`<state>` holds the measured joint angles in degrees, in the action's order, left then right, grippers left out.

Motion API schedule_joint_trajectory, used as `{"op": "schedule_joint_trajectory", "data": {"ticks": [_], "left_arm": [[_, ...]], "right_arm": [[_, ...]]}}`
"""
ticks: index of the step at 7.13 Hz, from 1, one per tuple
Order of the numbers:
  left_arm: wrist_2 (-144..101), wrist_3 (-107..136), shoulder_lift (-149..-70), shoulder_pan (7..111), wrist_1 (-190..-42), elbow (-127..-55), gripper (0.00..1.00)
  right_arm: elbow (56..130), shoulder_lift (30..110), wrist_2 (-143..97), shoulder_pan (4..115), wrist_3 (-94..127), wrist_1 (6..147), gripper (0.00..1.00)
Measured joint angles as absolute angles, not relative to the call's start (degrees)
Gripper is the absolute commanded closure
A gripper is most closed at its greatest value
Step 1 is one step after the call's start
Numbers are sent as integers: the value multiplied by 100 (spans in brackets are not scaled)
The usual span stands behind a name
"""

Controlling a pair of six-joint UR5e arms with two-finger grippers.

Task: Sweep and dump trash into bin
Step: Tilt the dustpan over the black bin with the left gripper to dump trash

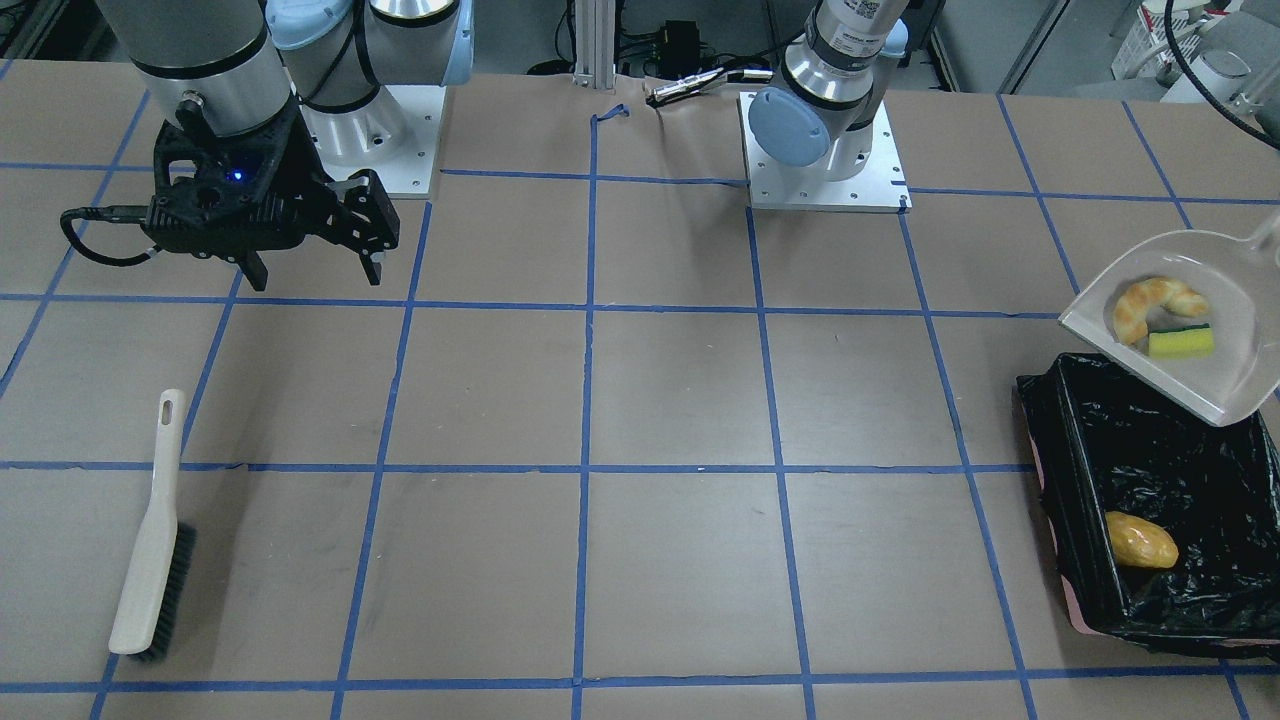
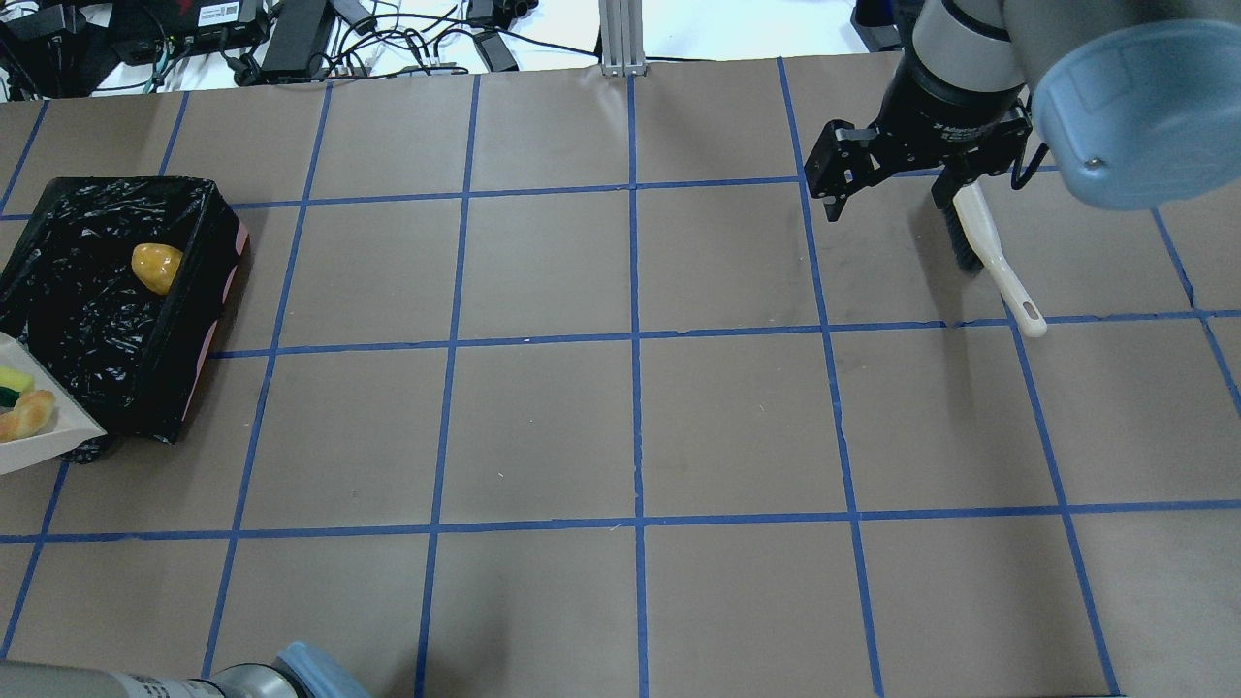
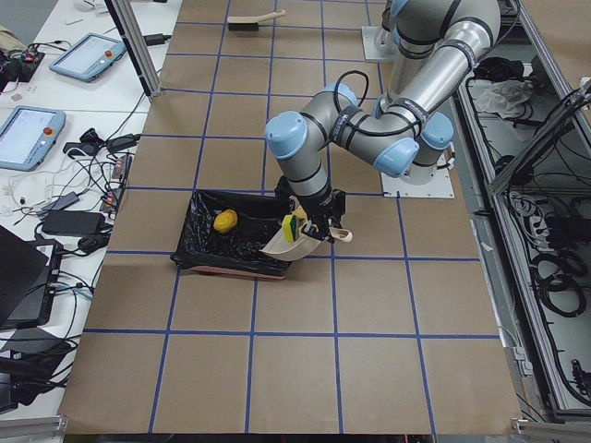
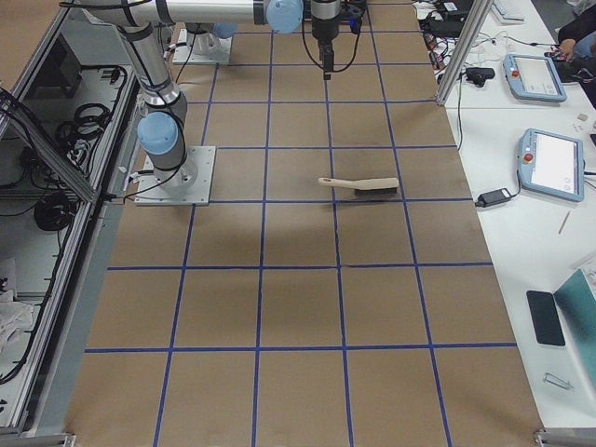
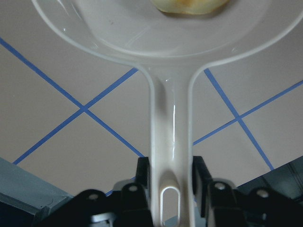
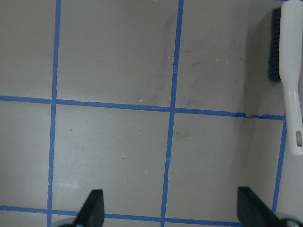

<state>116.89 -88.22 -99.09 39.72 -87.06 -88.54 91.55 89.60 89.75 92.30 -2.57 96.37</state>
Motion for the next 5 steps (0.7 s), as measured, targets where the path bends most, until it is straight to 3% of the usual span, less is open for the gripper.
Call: {"op": "schedule_joint_trajectory", "data": {"ticks": [4, 5], "left_arm": [[12062, -8809, -9959, 4162, -8554, -8838, 89], [12214, -8815, -9979, 4241, -8459, -8836, 97]], "right_arm": [[9158, 9091, 8945, 9229, -285, 9131, 0], [9158, 9094, 8948, 9226, -285, 9138, 0]]}}
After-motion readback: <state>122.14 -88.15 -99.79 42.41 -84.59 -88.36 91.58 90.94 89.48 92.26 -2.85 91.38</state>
